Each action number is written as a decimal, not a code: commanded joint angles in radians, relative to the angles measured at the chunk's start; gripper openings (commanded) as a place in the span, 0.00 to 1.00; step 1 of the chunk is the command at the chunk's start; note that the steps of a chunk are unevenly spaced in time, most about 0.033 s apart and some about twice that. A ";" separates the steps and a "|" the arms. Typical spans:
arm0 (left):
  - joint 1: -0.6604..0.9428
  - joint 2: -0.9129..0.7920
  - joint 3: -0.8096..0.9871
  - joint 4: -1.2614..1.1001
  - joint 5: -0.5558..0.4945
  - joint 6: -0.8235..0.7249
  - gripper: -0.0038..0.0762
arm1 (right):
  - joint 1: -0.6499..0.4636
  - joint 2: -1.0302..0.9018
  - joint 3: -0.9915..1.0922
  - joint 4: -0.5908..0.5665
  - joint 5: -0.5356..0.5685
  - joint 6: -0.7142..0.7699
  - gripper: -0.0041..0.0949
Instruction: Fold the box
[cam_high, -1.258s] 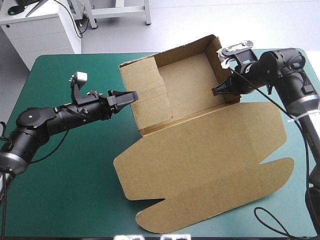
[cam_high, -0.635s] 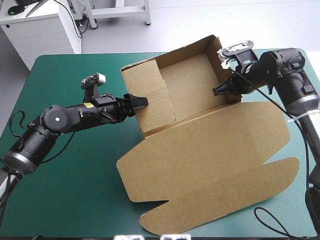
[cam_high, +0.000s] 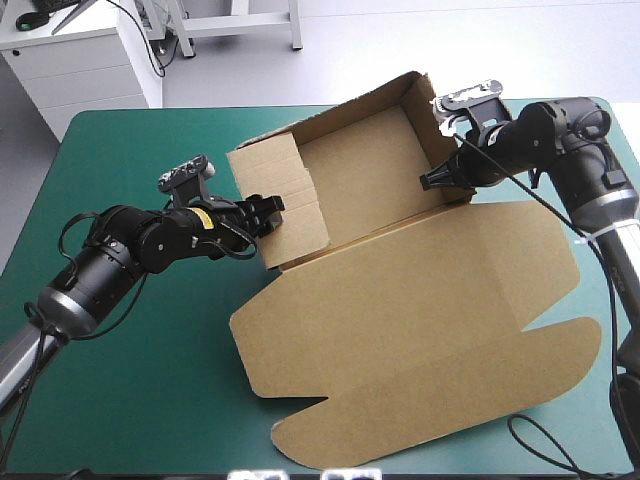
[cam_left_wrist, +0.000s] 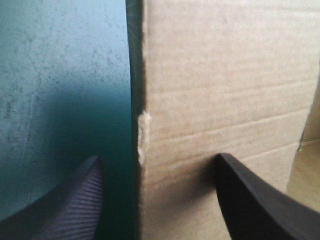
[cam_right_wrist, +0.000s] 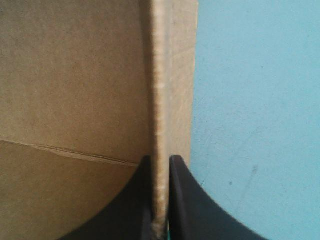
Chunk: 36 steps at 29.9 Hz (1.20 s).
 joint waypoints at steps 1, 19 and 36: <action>-0.008 0.003 -0.033 0.018 -0.053 -0.012 0.62 | 0.008 -0.041 -0.031 0.059 -0.065 -0.005 0.03; -0.008 0.026 -0.042 -0.006 -0.130 -0.015 0.62 | 0.099 -0.041 -0.031 0.030 -0.098 -0.001 0.03; -0.008 0.024 -0.058 -0.006 -0.094 0.033 0.04 | 0.099 -0.041 -0.031 0.007 -0.090 -0.001 0.03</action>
